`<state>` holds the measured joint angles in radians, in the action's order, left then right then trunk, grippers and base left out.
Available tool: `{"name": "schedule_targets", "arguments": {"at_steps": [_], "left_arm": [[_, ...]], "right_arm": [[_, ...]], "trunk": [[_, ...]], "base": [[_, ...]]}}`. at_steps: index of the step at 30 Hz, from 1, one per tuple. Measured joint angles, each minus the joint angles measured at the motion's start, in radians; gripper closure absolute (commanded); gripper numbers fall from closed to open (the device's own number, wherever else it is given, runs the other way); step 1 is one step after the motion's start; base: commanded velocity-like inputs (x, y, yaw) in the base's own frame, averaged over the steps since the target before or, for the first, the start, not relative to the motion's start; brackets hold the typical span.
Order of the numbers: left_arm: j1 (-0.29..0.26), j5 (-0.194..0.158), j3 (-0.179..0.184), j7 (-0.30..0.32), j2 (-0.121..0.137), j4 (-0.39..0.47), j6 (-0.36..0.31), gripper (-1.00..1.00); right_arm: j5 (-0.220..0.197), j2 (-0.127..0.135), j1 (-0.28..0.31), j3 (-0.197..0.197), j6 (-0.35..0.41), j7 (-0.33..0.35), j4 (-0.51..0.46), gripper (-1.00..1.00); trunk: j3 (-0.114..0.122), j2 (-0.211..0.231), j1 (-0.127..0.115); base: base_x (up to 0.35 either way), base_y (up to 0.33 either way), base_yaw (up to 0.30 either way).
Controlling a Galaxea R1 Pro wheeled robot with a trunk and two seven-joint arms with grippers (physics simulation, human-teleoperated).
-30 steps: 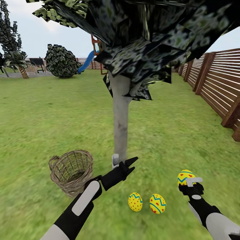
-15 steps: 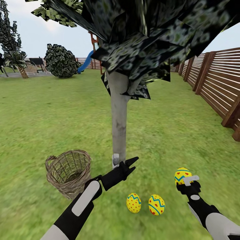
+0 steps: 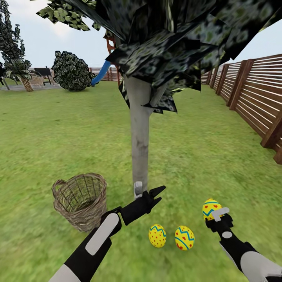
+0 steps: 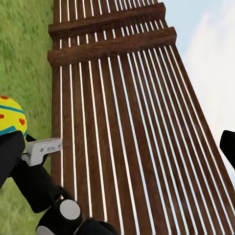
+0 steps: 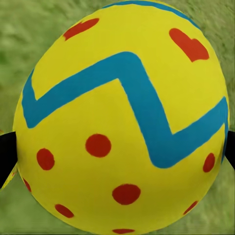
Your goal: Take the three Easter eggs out of the wicker basket on the lawn in the garden, then place them on the lawn next to a single tree (choose any tree) so that all three eggs are next to the same tree and none are left in the basket.
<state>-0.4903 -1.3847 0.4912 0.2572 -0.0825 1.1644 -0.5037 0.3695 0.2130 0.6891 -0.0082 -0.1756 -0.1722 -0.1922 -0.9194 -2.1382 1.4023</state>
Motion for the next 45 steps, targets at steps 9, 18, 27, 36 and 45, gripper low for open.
{"name": "schedule_targets", "arguments": {"at_steps": [9,18,27,36,45], "left_arm": [[0.000,-0.001,0.001,0.000,0.001,0.020,-0.007,-1.00],[0.000,-0.002,0.026,0.000,0.001,0.020,-0.005,-1.00],[0.000,-0.002,0.026,0.000,0.000,0.020,-0.005,-1.00],[0.000,-0.002,0.026,0.000,0.000,0.019,-0.005,-1.00],[0.000,-0.002,0.026,0.001,0.002,0.017,0.000,-1.00]], "right_arm": [[0.004,-0.004,0.007,0.000,-0.002,0.000,0.027,1.00],[0.006,-0.004,0.007,0.000,-0.004,0.000,0.027,1.00],[0.030,-0.016,0.007,0.001,-0.004,0.018,0.028,1.00],[0.034,-0.030,0.007,0.001,-0.006,0.018,0.013,1.00],[0.033,-0.031,0.007,0.000,-0.007,0.012,0.007,1.00]], "trunk": [[-0.028,-0.063,0.035],[-0.056,-0.126,0.069],[-0.085,-0.189,0.104],[-0.113,-0.252,0.138],[-0.116,-0.259,0.142]], "base": [[0.000,0.000,0.000],[0.000,0.000,0.000],[0.000,0.000,0.000],[0.000,0.000,0.018],[0.000,-0.027,0.275]]}}
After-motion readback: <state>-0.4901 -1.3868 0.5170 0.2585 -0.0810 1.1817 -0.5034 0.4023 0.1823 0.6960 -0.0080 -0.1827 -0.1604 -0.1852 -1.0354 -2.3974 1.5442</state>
